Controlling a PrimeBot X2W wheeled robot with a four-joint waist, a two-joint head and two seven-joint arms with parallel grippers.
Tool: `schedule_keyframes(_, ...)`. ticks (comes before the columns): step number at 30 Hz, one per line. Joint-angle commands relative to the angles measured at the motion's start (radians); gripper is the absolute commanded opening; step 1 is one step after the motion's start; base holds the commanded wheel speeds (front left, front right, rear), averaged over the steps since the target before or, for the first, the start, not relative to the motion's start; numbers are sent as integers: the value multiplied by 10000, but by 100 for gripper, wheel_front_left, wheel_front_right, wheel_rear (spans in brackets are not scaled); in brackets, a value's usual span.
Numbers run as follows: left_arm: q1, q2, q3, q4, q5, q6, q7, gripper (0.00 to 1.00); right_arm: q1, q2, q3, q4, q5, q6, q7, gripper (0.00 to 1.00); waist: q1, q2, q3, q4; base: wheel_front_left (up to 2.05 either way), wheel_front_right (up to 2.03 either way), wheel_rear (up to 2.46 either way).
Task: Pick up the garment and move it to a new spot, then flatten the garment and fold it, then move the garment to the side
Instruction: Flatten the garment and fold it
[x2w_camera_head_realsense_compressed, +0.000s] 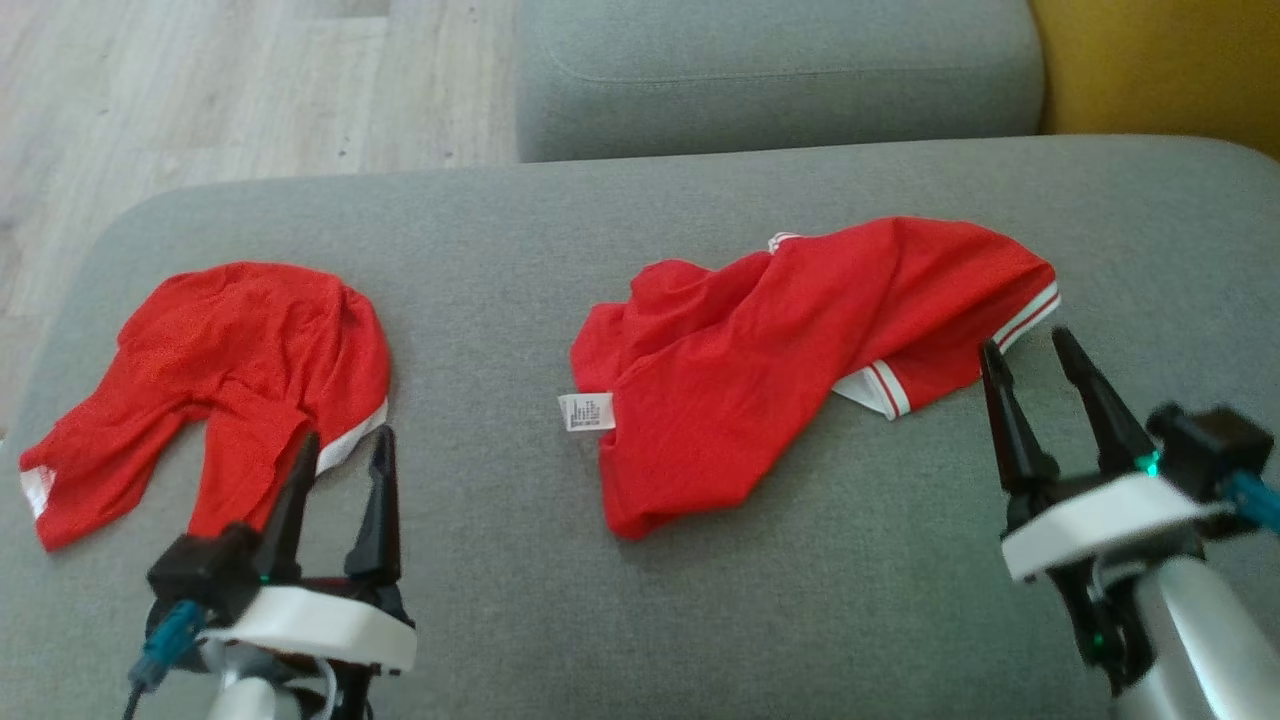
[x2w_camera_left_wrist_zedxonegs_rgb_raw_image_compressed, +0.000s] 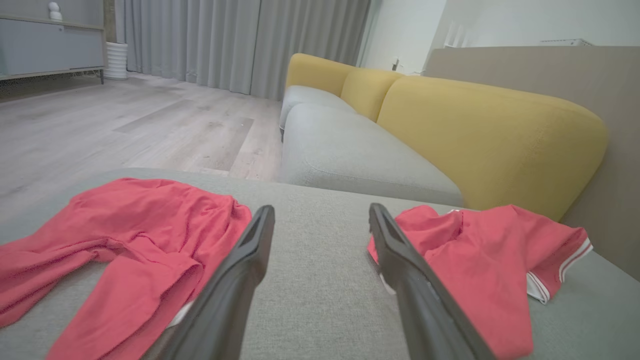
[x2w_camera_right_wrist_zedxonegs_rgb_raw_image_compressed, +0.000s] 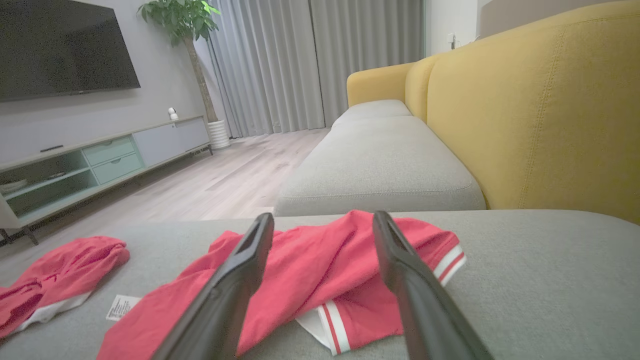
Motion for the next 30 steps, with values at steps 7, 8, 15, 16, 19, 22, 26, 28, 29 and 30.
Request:
schedule_keyframes(7, -539, 218, -133, -102, -405, -42, 303, 100, 361, 373, -249, -775, -525, 77, -549, 100, 0, 0, 132, -359, 0, 0, 0)
schedule_keyframes(8, -599, 225, -287, -48, -542, -49, 616, 100, 389, 426, -293, -803, -567, 77, -561, 100, 0, 0, 160, -412, 0, 0, 0)
schedule_keyframes(15, -1639, 679, -1472, 238, -2090, -72, 3724, 100, 331, 792, -309, -1023, -686, 77, -525, 100, 0, 0, 393, -842, 0, 0, 0)
schedule_keyframes(16, -1891, 883, -1759, 287, -2423, -72, 4451, 100, 305, 843, -314, -1038, -691, 77, -515, 100, 0, 0, 431, -914, 0, 0, 0)
schedule_keyframes(19, -2645, 1396, -2280, 542, -3541, -74, 6581, 100, 174, 972, -259, -1119, -703, 77, -485, 100, 0, 0, 588, -1134, 0, 0, 0)
schedule_keyframes(22, -3264, 1935, -2985, 817, -4461, -74, 8671, 100, 18, 1067, -149, -1120, -680, 77, -465, 100, 0, 0, 685, -1346, 0, 0, 0)
schedule_keyframes(26, -3953, 2371, -3747, 1282, -5357, -75, 10644, 100, -162, 1226, -25, -1113, -601, 77, -524, 100, 0, 0, 835, -1667, 0, 0, 0)
schedule_keyframes(28, -4210, 2420, -3902, 1425, -5426, -75, 10800, 100, -214, 1263, 18, -1116, -574, 77, -548, 100, 0, 0, 894, -1763, 0, 0, 0)
schedule_keyframes(29, -4345, 2444, -3966, 1554, -5335, -75, 10759, 100, -236, 1275, 38, -1108, -567, 77, -555, 100, 0, 0, 923, -1809, 0, 0, 0)
schedule_keyframes(30, -4447, 2421, -4012, 1712, -5294, -75, 10739, 100, -257, 1288, 50, -1102, -553, 77, -561, 100, 0, 0, 956, -1849, 0, 0, 0)
